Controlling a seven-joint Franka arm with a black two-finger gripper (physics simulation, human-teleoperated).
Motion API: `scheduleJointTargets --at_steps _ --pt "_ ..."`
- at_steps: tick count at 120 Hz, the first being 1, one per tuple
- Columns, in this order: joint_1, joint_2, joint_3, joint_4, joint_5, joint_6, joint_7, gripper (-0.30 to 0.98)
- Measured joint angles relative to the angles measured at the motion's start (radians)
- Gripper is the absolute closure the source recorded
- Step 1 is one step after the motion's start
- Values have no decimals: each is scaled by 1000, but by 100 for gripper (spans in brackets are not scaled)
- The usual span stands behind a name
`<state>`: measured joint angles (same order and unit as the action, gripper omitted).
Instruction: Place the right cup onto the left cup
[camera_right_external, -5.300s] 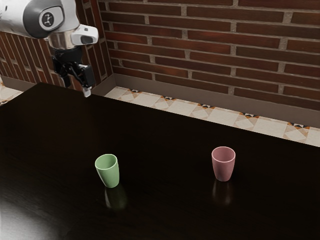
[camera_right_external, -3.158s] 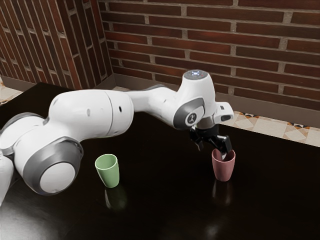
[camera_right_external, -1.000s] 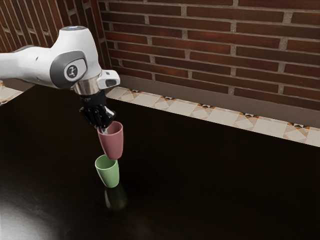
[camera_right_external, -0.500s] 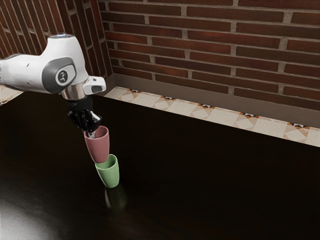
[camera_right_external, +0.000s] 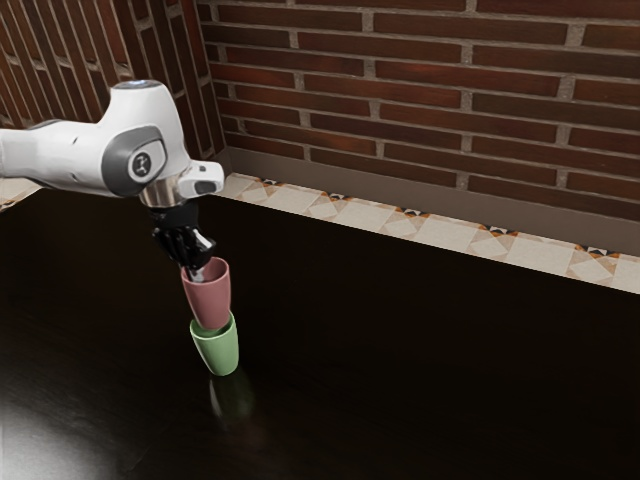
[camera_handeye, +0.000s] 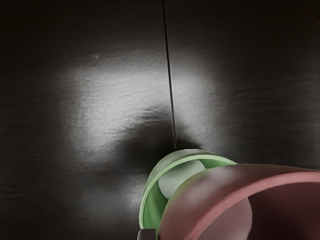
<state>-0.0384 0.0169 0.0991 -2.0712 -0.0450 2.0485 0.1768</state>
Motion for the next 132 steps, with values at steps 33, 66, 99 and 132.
scheduleJointTargets --at_steps 33,66,99,132 --pt "8 3 1 -6 -5 13 27 79" --pt "38 1 -1 -12 -26 7 47 46" --pt "50 0 -1 -12 -44 3 61 13" --pt "40 -5 -1 -12 -54 -1 70 3"
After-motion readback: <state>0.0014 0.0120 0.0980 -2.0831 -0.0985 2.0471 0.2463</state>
